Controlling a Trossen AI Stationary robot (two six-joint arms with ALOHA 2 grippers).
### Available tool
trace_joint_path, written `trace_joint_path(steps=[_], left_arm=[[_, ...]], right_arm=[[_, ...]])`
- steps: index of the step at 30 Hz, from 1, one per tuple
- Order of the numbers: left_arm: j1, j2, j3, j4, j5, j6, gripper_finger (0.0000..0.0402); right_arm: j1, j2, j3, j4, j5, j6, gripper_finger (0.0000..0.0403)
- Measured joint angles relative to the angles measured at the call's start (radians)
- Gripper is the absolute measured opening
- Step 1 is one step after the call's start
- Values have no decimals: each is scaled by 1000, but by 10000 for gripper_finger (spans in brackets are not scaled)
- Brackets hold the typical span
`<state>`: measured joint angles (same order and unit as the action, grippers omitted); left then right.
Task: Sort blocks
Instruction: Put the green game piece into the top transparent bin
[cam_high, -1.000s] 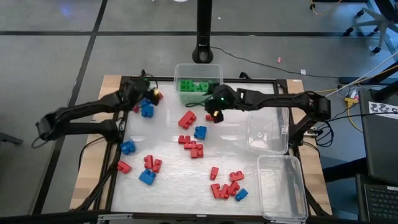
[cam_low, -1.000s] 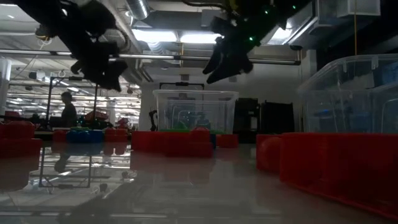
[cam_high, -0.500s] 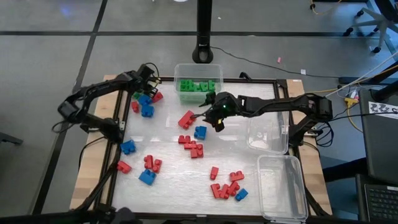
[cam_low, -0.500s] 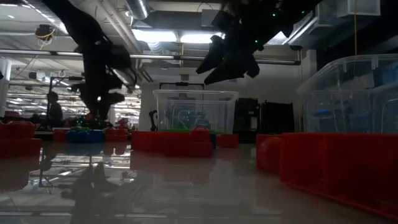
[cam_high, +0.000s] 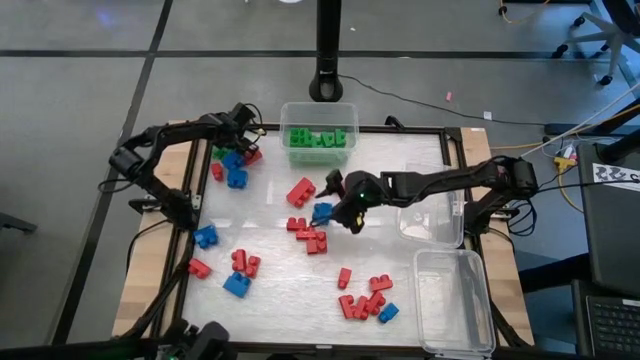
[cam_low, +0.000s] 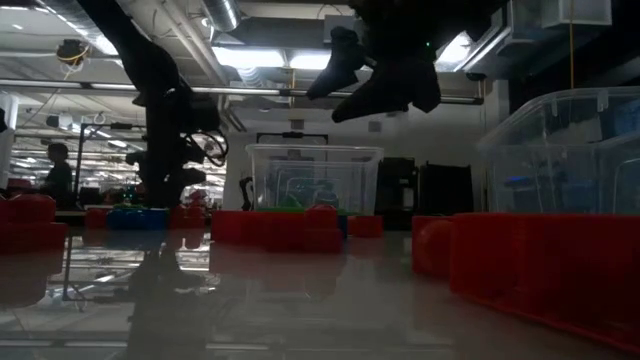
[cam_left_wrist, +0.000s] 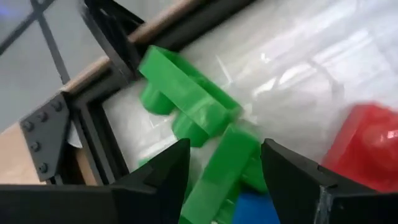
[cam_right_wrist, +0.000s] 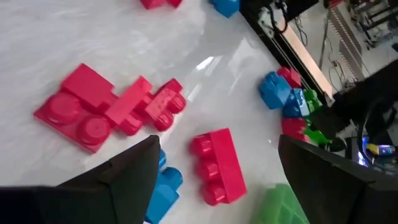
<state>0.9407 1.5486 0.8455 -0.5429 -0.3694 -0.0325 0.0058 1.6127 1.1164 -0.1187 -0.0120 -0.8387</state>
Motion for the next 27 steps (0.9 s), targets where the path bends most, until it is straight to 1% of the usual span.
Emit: trace_joint_path(steps=[2,5,7,9,12,13,16,21,24,27], left_arm=[[-9,7,0,-6,30,15,184],[-15,11,0,-35,132,11,184],[-23,11,-2,-55,173,10,184],[-40,11,-3,-65,200,5,184],[-77,11,-3,-77,281,11,184],[-92,11,-2,-78,294,15,184],[-132,1,21,-114,286,31,184],[-177,-57,74,-195,215,44,184],[-187,-111,79,-209,210,55,184],[-188,-141,79,-241,209,112,184]], right_arm=[[11,0,0,-11,0,-1,324],[17,0,0,-16,0,-1,324],[23,0,0,-17,0,0,324],[21,0,0,-19,0,0,324],[21,0,0,-20,0,1,324],[21,0,0,-20,0,1,324],[21,1,0,-20,0,1,324],[21,1,0,-34,0,2,324],[21,1,0,-48,0,6,324],[21,1,-21,-33,0,8,324]])
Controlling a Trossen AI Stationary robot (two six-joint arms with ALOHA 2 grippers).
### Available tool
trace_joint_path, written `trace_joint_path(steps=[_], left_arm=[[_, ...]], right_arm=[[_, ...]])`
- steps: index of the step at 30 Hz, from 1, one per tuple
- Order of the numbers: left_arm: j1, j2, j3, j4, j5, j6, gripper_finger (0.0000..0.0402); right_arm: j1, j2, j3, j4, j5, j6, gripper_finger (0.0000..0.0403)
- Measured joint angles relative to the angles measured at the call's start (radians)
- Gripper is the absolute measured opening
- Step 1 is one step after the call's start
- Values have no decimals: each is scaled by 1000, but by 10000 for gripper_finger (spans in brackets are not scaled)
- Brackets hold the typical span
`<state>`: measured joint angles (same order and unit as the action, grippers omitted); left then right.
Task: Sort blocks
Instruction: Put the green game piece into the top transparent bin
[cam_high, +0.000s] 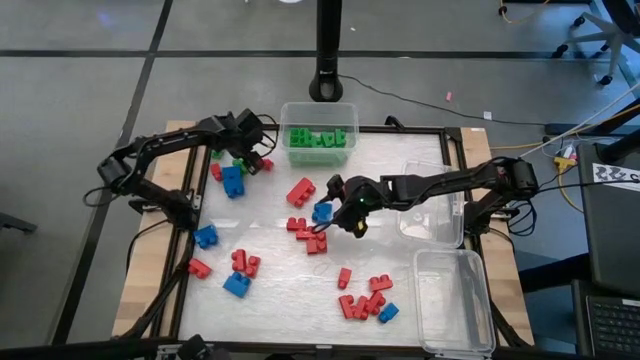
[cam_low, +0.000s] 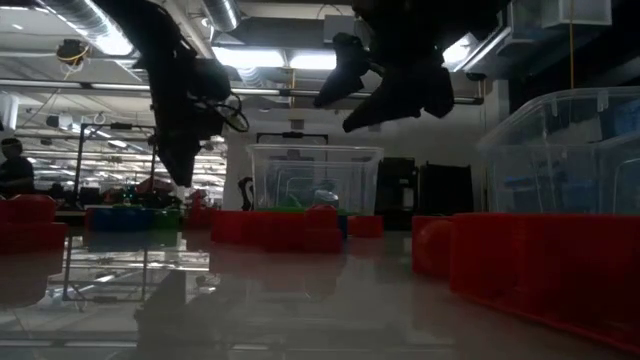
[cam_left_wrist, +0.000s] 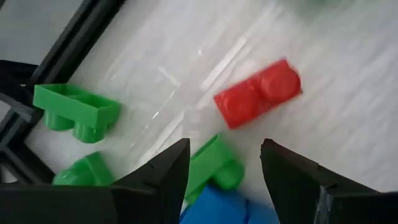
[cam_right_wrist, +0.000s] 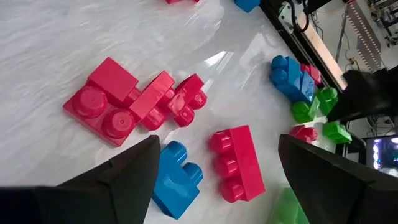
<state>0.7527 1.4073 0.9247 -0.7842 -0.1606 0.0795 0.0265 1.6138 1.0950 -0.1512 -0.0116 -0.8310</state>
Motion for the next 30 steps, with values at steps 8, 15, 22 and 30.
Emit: trace_joint_path(steps=[8,15,22,30], left_arm=[[1,39,-1,-36,1,222,184],[4,49,-1,19,4,186,202],[15,49,-1,-9,4,163,269],[13,49,-2,-54,4,334,289]], right_arm=[[0,1,-71,55,0,17,324],[0,1,-108,106,0,38,324],[0,1,-110,106,0,38,324],[0,1,-110,104,0,38,324]])
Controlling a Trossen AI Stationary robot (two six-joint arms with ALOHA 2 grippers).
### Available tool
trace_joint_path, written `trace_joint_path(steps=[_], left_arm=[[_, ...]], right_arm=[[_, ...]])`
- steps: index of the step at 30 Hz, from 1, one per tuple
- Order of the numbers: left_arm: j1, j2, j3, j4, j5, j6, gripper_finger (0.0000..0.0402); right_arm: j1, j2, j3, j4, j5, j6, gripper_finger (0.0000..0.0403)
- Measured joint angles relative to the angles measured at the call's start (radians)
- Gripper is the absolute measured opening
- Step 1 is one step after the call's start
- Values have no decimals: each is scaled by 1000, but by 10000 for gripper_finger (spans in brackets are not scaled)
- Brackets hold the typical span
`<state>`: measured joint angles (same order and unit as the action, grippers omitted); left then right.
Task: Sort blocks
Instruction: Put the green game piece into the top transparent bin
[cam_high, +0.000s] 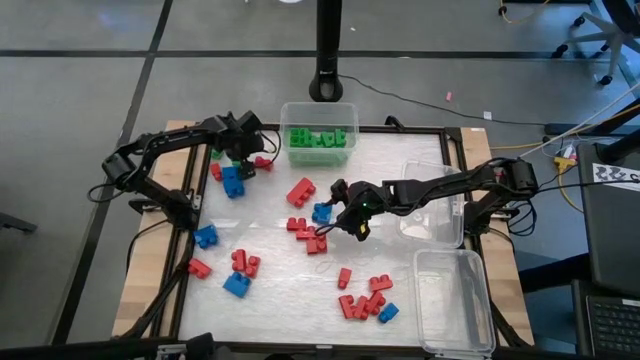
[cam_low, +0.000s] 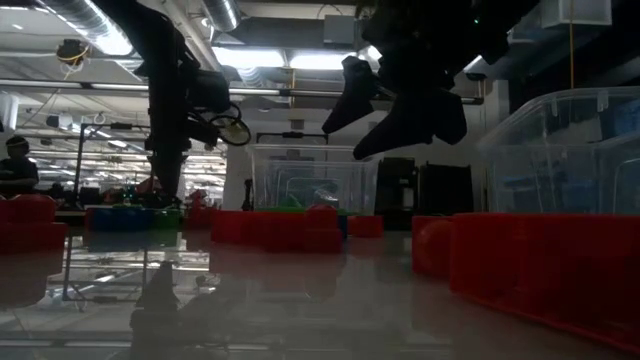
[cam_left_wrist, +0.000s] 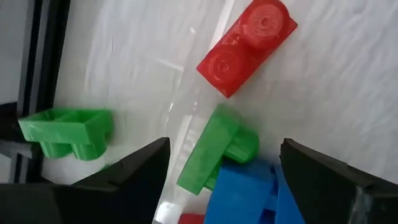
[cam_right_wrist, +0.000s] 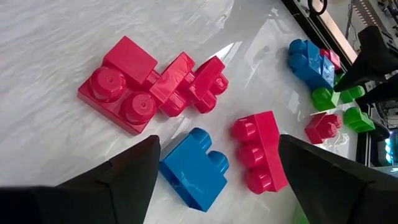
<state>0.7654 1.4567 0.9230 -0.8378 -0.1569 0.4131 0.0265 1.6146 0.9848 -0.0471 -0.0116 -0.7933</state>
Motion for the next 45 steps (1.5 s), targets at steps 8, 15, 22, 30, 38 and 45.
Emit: trace_joint_path(steps=[8,15,22,30,38,45], left_arm=[[-1,0,-75,35,0,122,285],[-6,0,-134,173,-28,177,285],[-5,0,-182,215,-27,178,285],[2,0,-227,284,-17,193,273],[10,0,-230,282,-34,208,183],[1,0,-230,281,-127,214,163]], right_arm=[[0,0,0,-4,0,3,324],[0,0,0,-5,0,3,324],[0,0,0,-4,0,3,324],[0,0,0,0,0,3,324],[0,0,0,0,0,3,324],[0,0,0,-2,0,3,324]])
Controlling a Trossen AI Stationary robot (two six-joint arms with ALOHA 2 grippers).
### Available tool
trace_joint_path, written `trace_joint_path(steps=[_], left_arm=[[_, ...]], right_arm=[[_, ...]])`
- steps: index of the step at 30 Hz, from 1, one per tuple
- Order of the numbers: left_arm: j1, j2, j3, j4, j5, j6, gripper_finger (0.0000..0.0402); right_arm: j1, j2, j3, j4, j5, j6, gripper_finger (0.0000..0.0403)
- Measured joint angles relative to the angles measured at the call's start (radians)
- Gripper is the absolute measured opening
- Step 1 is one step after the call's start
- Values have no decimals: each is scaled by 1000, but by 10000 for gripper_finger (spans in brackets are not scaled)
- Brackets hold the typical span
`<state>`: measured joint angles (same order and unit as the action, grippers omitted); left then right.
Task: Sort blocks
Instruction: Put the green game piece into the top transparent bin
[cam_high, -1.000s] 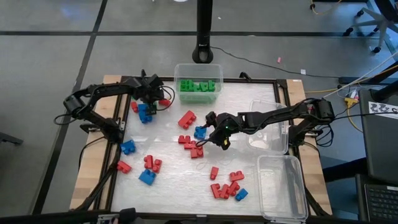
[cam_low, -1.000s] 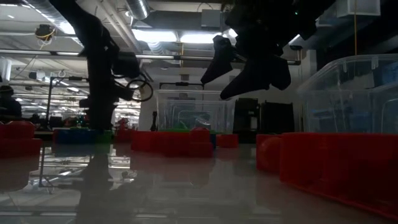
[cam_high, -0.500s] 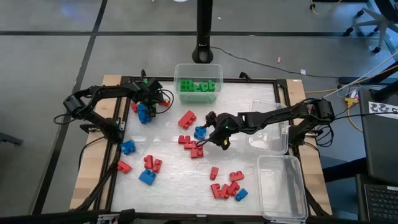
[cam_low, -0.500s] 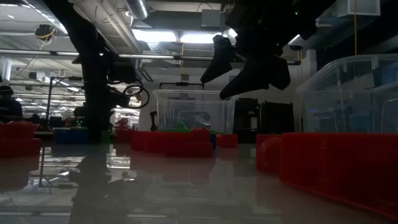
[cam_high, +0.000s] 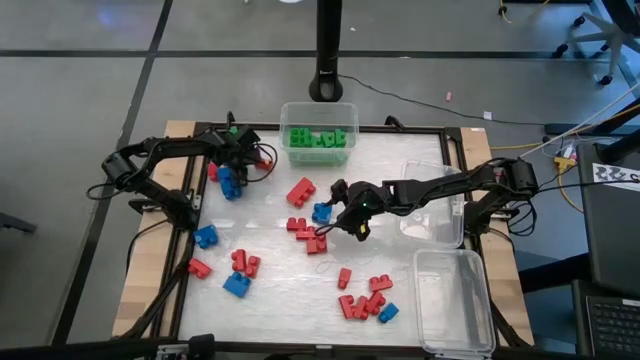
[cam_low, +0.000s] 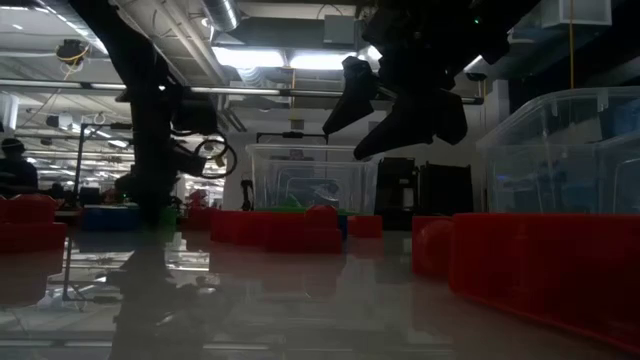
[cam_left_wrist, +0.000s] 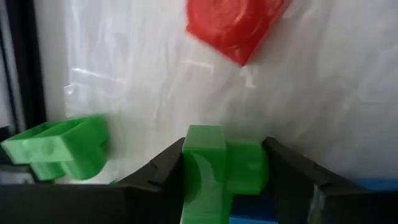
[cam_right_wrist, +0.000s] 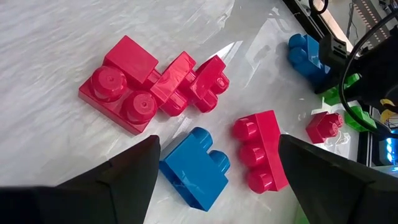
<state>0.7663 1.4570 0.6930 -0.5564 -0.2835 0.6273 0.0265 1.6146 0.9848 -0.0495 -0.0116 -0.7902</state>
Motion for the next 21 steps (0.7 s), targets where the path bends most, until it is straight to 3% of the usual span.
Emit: trace_joint_path(steps=[13,21], left_arm=[[-71,-5,97,-3,-146,-47,165],[-102,-104,186,8,-175,-91,165]], right_arm=[[0,0,0,-4,0,0,324],[0,0,0,-7,0,0,324]])
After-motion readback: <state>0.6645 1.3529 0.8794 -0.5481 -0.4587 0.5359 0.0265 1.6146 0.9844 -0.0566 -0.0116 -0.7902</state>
